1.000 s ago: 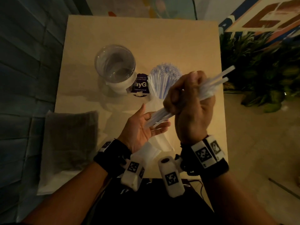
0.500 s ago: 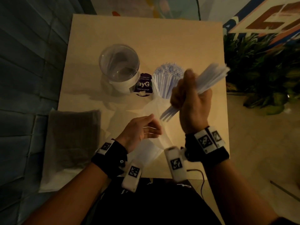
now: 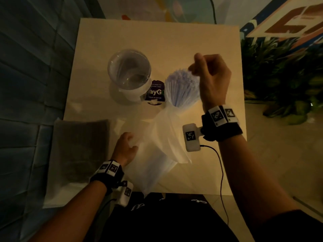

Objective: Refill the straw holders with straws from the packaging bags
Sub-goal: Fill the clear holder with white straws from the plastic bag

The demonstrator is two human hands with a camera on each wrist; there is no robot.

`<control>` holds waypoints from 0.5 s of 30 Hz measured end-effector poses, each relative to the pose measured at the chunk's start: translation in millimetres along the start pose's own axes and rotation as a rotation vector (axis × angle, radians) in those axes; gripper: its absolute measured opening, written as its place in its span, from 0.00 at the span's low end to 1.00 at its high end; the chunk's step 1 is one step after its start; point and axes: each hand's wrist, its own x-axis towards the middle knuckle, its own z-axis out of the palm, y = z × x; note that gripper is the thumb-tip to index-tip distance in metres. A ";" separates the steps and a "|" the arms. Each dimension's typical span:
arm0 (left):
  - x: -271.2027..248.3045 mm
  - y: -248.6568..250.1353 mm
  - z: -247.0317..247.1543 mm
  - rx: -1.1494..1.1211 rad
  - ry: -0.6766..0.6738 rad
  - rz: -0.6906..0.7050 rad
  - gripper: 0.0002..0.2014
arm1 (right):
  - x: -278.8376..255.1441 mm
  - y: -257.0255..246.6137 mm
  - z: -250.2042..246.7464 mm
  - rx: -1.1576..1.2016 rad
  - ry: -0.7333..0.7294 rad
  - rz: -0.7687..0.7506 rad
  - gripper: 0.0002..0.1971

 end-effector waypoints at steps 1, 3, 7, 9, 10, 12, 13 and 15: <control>1.0 -4.6 4.2 -0.012 -0.034 -0.012 0.27 | 0.6 -1.5 -7.0 -0.008 0.048 -0.034 0.10; 1.9 -5.0 9.8 -0.015 -0.076 -0.011 0.31 | -1.0 -1.9 -23.2 -0.004 0.140 -0.077 0.08; 7.2 12.0 17.4 0.087 -0.150 -0.025 0.39 | -29.5 17.4 -54.8 -0.023 0.207 -0.003 0.10; 10.1 17.9 21.4 0.191 -0.226 -0.023 0.39 | -55.9 39.3 -61.1 -0.127 0.131 0.127 0.14; 11.9 19.0 23.6 0.202 -0.257 -0.021 0.36 | -71.1 52.0 -61.5 -0.184 0.070 0.223 0.16; 12.2 22.0 26.8 0.128 -0.307 -0.028 0.22 | -100.5 78.1 -59.9 -0.244 -0.075 0.418 0.15; 10.8 22.9 27.7 0.075 -0.330 -0.025 0.19 | -113.0 92.1 -59.0 -0.276 -0.146 0.485 0.14; 5.3 27.3 27.3 -0.015 -0.367 0.012 0.19 | -129.1 110.2 -56.2 -0.430 -0.285 0.560 0.13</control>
